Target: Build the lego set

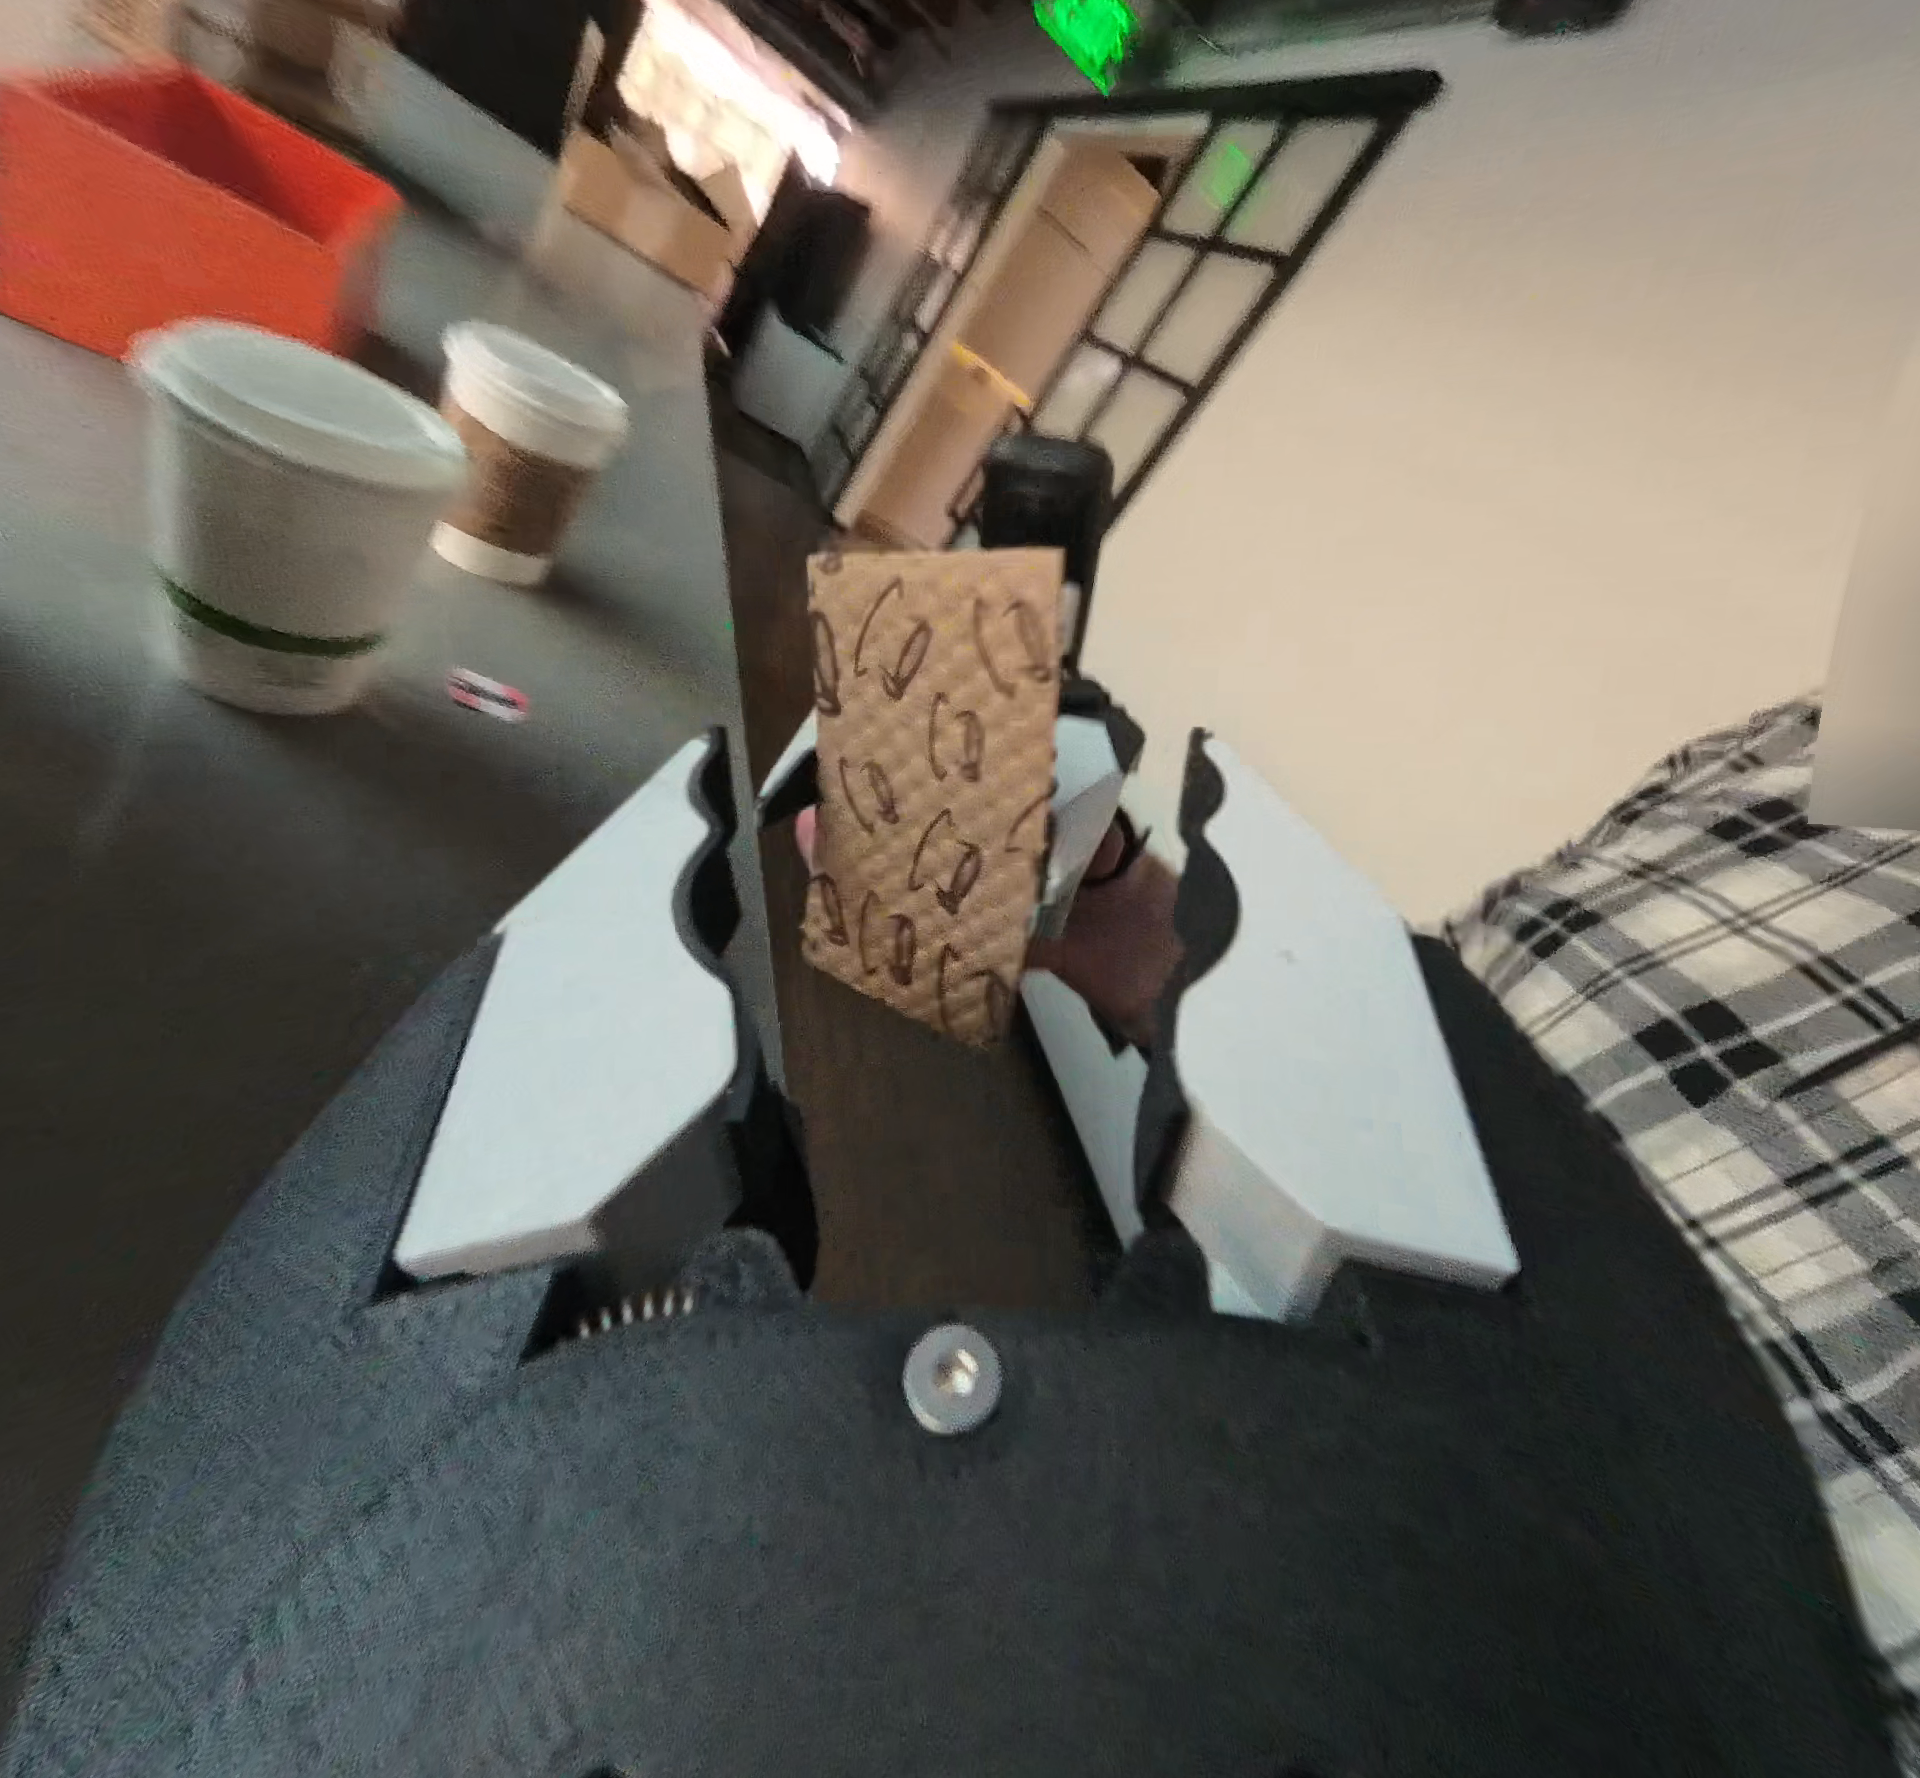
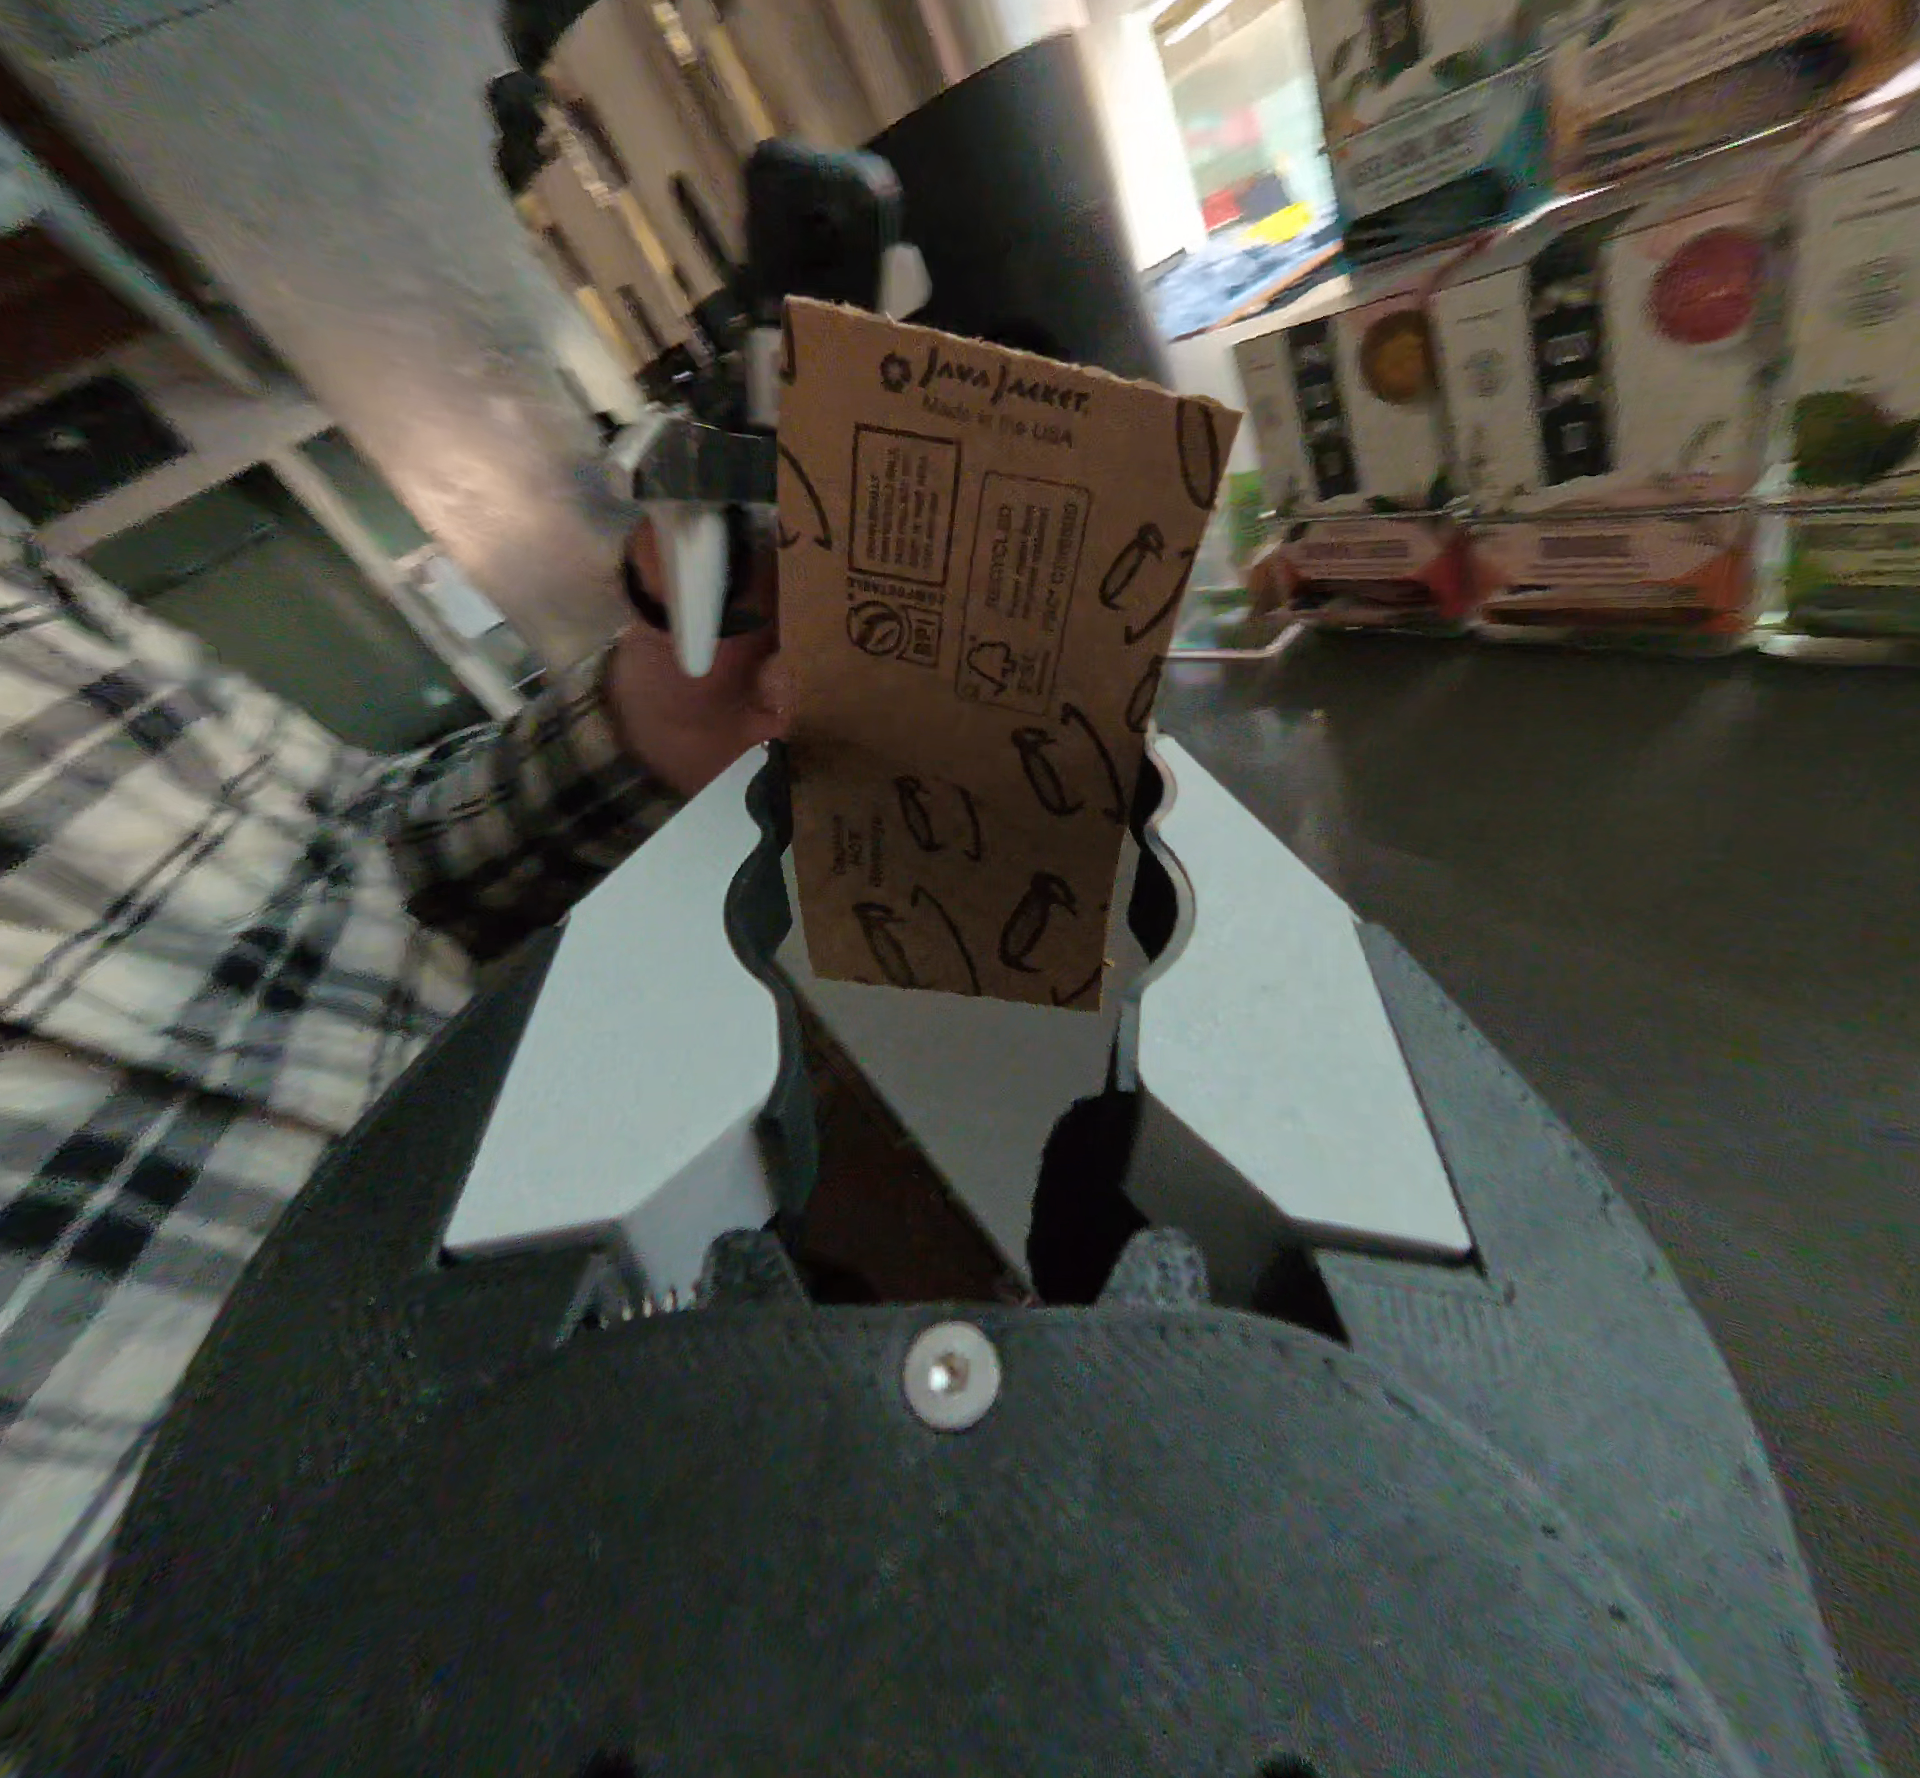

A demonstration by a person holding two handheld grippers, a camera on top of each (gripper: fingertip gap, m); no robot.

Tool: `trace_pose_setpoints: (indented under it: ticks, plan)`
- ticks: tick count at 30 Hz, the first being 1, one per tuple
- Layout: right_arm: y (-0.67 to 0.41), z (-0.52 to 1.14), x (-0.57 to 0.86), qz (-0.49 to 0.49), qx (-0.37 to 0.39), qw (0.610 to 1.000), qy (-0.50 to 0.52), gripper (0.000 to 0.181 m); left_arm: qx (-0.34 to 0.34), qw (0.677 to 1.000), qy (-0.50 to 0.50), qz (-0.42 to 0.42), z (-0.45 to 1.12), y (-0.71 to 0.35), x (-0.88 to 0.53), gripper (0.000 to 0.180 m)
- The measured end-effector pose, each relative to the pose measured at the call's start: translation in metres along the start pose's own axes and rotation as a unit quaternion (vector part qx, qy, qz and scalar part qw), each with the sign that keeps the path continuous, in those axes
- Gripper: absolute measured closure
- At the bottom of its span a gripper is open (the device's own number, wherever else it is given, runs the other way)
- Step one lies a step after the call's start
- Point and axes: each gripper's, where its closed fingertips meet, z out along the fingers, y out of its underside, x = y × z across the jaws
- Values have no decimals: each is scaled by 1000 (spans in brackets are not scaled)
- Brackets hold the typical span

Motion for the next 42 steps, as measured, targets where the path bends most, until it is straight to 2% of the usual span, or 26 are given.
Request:
trace_pose_setpoints:
  ticks: [2,5,6,9,17,18,21,29,30,31,33,34,37,38,40,42]
  plan:
    - [4,0,-5,2,-19,999,-28,117,-48,998,24,-11,15,17,-1,84]
    - [16,5,-14,-12,-63,996,-59,118,-79,995,63,-26,29,29,4,90]
    - [17,6,-17,-13,-64,995,-68,118,-91,992,77,-33,31,34,5,97]
    - [13,5,-21,12,-50,994,-93,117,-72,990,112,-48,29,28,9,112]
    - [13,-2,-15,46,-34,994,-93,118,-99,990,87,-49,23,33,-1,117]
    - [13,-2,-13,52,-32,994,-89,118,-105,990,80,-46,21,34,-3,120]
    - [6,-12,-2,71,-7,995,-74,120,-94,990,92,-41,15,27,0,161]
    - [9,-16,4,59,-23,997,-47,119,-89,994,69,-13,18,28,-4,164]
    - [7,-16,4,70,-16,996,-50,119,-86,995,55,10,19,28,-5,157]
    - [3,-19,5,85,-1,995,-51,119,-85,995,35,38,21,28,-7,140]
    - [-9,-26,7,130,48,988,-68,119,-87,990,-8,110,26,29,-12,92]
    - [-13,-29,8,153,68,983,-81,119,-78,986,-20,143,29,27,-11,76]
    - [-12,-30,8,195,75,973,-98,119,-102,946,-103,291,41,28,-22,29]
    - [-13,-30,6,208,80,969,-108,119,-116,923,-127,343,44,30,-25,22]
    - [-14,-30,5,231,86,961,-121,119,-126,890,-135,418,53,32,-22,22]
    - [-13,-28,2,245,86,956,-136,119,-150,872,-128,449,62,41,-21,22]
